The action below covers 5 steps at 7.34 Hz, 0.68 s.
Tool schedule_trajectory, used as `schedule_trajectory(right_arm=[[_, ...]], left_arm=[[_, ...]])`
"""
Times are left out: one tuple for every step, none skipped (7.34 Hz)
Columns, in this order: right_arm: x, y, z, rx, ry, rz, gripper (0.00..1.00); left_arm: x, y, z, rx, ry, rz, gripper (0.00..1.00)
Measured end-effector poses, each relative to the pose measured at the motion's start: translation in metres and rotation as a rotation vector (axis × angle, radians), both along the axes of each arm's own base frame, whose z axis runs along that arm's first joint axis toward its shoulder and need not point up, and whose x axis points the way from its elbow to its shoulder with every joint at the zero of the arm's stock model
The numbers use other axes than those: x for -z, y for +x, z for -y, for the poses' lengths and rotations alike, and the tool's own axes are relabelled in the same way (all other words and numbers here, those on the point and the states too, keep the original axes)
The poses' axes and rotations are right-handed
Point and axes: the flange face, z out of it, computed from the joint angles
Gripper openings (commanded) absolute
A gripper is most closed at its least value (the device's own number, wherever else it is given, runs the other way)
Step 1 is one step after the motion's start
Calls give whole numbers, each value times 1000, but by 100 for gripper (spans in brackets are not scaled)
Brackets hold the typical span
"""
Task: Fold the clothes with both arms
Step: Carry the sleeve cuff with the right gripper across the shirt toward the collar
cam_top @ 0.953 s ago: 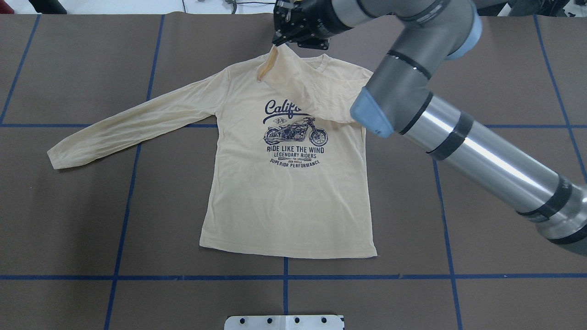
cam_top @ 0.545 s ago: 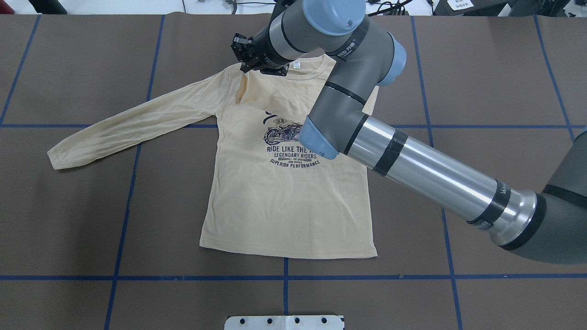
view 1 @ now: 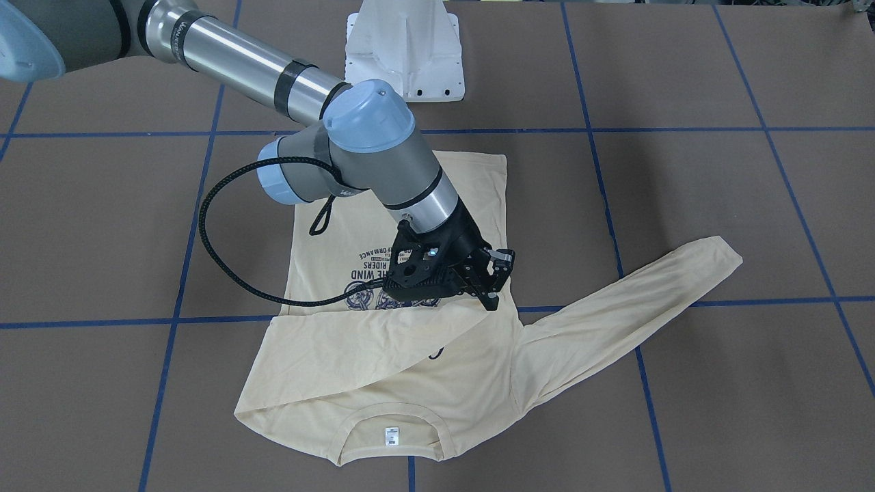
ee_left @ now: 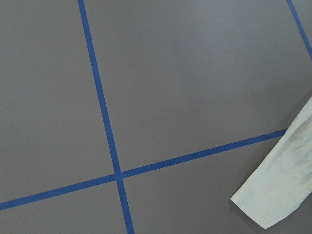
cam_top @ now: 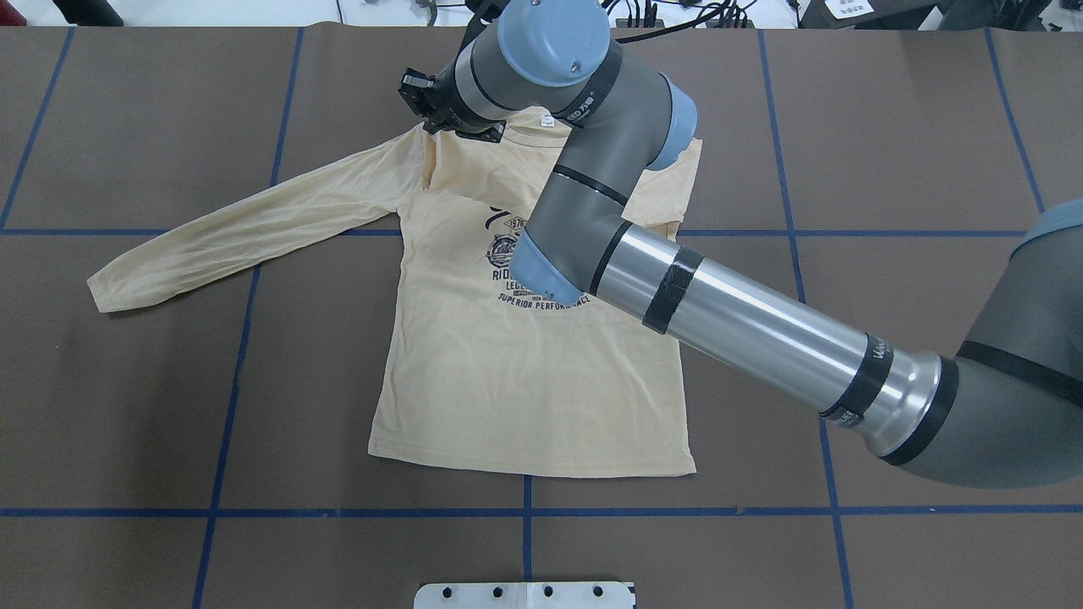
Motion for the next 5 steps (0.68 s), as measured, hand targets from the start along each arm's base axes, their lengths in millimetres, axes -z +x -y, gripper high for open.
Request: schedule_trajectory(right_arm=[[4,-13,-7,-34,12,-9,100],[7,-21,-13,-60,19,-13,100],[9,-25,-15,-74,19,-12,100],[11,-25,-15,-85,9,-6,100],[12,-24,-15,-94,-9,4,100]], left_arm=[[0,0,0,0,1,0,100],[1,0,0,0,2,0,100],[1,0,0,0,2,0,100],[1,0,1,0,2,0,100],[1,1,1,1,-1,-1,100]])
